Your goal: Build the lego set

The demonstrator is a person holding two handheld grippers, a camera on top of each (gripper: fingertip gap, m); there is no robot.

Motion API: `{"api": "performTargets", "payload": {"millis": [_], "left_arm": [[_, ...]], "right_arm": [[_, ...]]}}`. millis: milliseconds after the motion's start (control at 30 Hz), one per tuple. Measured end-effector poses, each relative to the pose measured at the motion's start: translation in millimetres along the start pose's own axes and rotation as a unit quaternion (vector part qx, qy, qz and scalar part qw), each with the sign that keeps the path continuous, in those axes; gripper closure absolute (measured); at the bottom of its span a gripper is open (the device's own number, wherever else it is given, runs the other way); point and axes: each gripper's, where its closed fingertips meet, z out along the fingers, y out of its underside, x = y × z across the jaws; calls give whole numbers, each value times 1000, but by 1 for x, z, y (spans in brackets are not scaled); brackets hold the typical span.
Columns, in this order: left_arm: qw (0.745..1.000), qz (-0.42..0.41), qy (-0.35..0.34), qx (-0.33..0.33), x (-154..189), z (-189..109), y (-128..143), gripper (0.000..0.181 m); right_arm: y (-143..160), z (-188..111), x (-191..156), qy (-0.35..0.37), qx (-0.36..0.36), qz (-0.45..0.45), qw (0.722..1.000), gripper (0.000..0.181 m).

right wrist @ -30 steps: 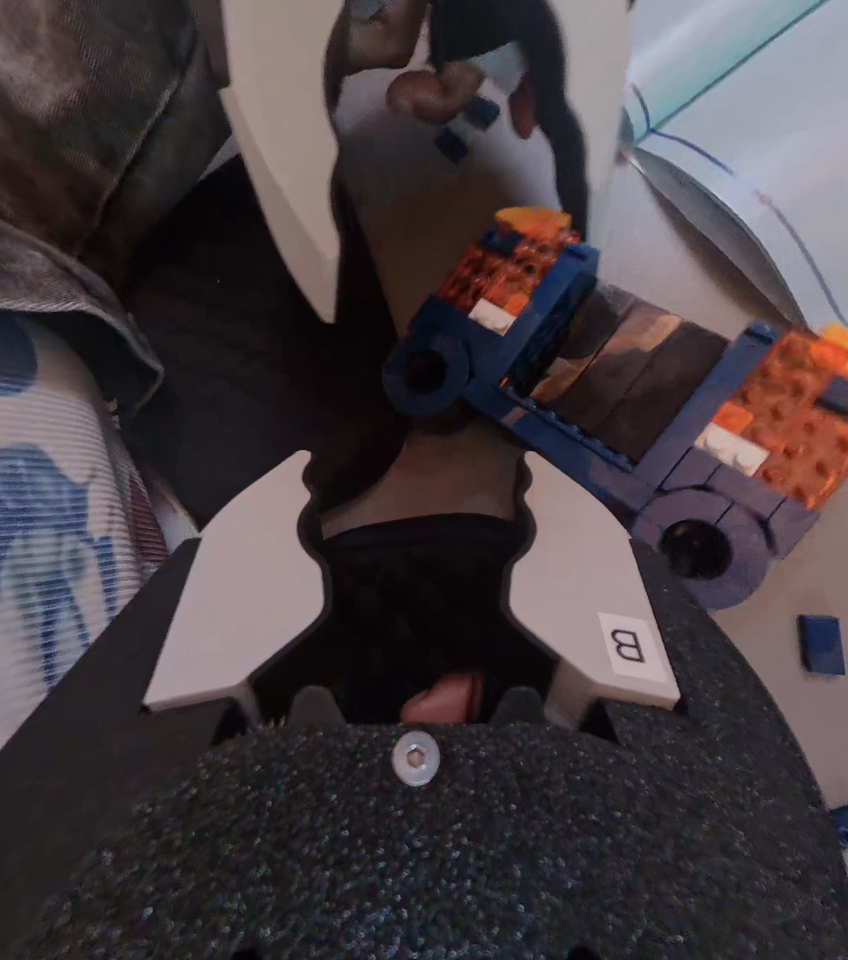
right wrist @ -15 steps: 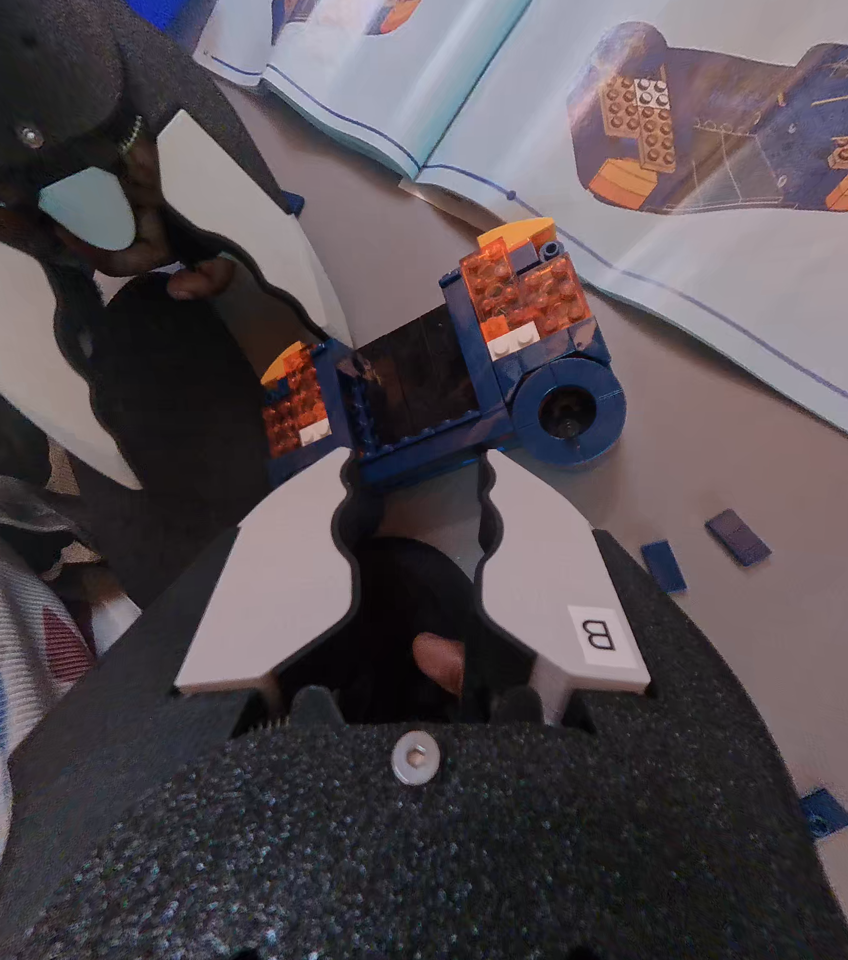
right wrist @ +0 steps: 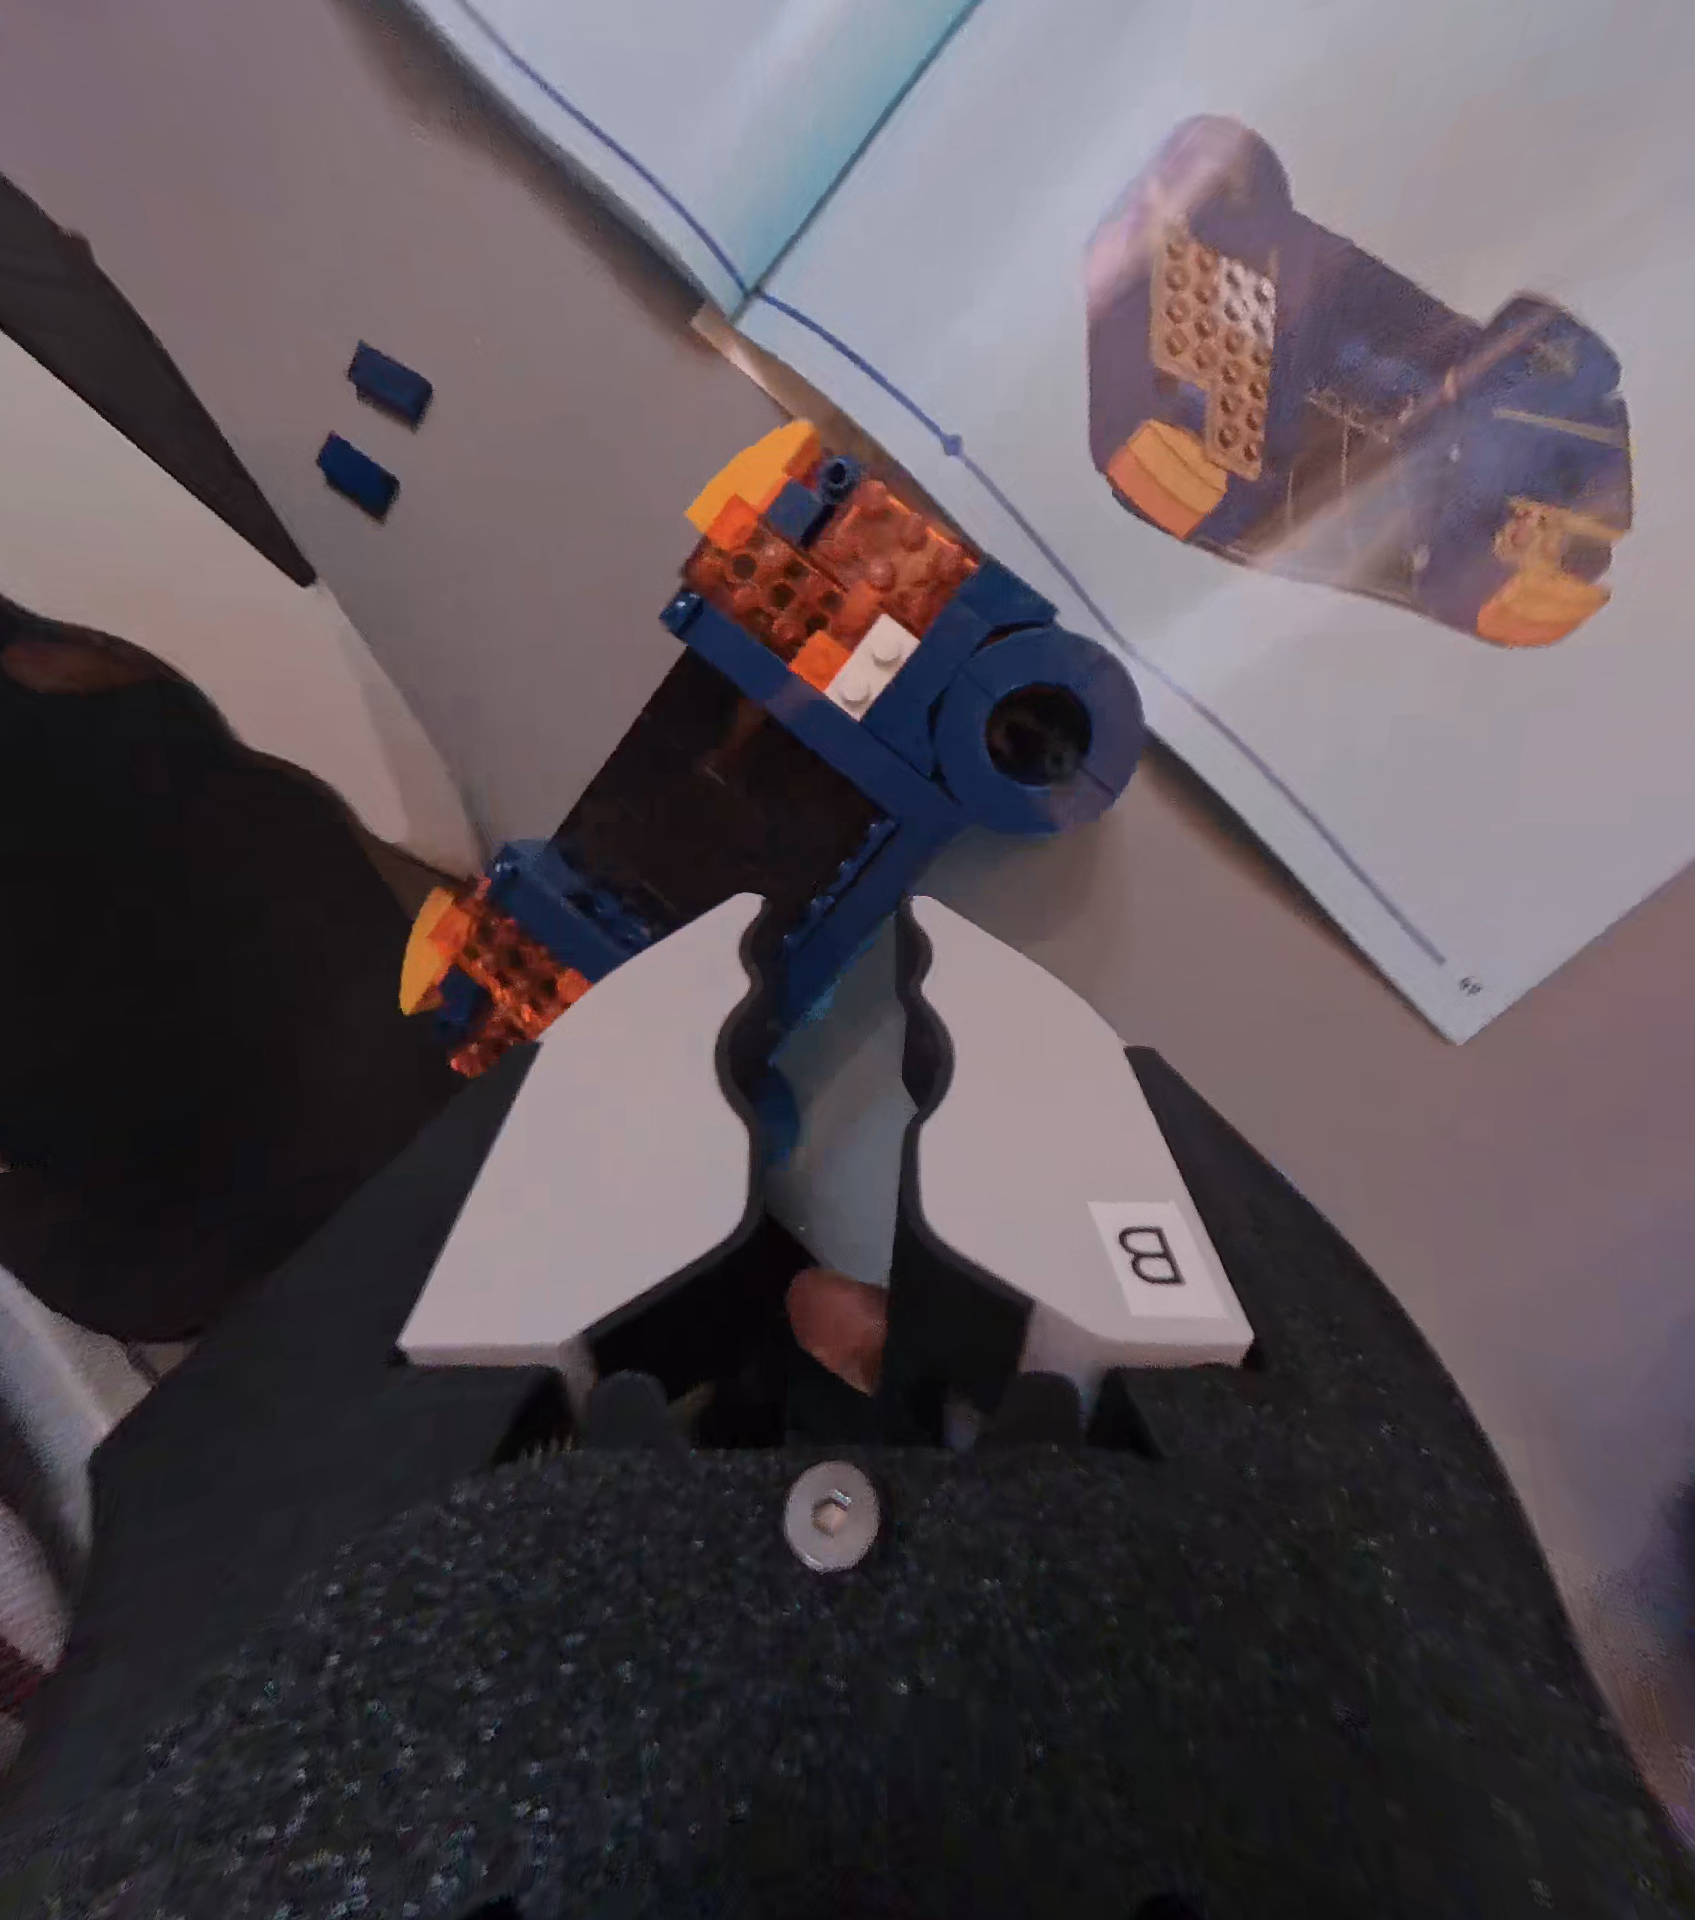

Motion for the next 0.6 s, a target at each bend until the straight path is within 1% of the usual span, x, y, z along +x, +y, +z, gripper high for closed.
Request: {"api": "performTargets", "payload": {"millis": [33,100,133,200,233,300,367,433,467,500,600], "left_arm": [[1000,7,8,23,3,-5,-5,100],[997,17,-1,79,3,-20,-17,104],[994,19,-17,107,0,-29,-22,105],[981,25,-81,176,-15,-53,-37,107],[968,22,-122,217,-25,-68,-46,107],[936,14,-196,292,-43,-101,-57,109],[905,16,-252,341,-53,-126,-60,109],[896,23,-273,348,-56,-132,-57,112],[896,23,-281,343,-59,-131,-55,112],[898,23,-284,335,-61,-129,-53,111],[913,18,-275,302,-67,-115,-46,112]], "right_arm": [[-1,0,0,14,-7,-22,1000,162],[-2,-1,2,38,-20,-69,997,167],[-2,-2,3,43,-25,-101,994,168],[-8,-3,3,44,-28,-189,981,168],[-11,-3,4,47,-39,-238,969,167],[-19,-2,6,47,-56,-352,933,167],[-24,3,6,26,-75,-460,885,169],[-25,9,6,-1,-91,-537,839,169],[-28,11,5,-7,-88,-555,827,169],[-30,12,5,-15,-89,-555,827,170],[-33,13,6,-26,-88,-512,854,170]]}}
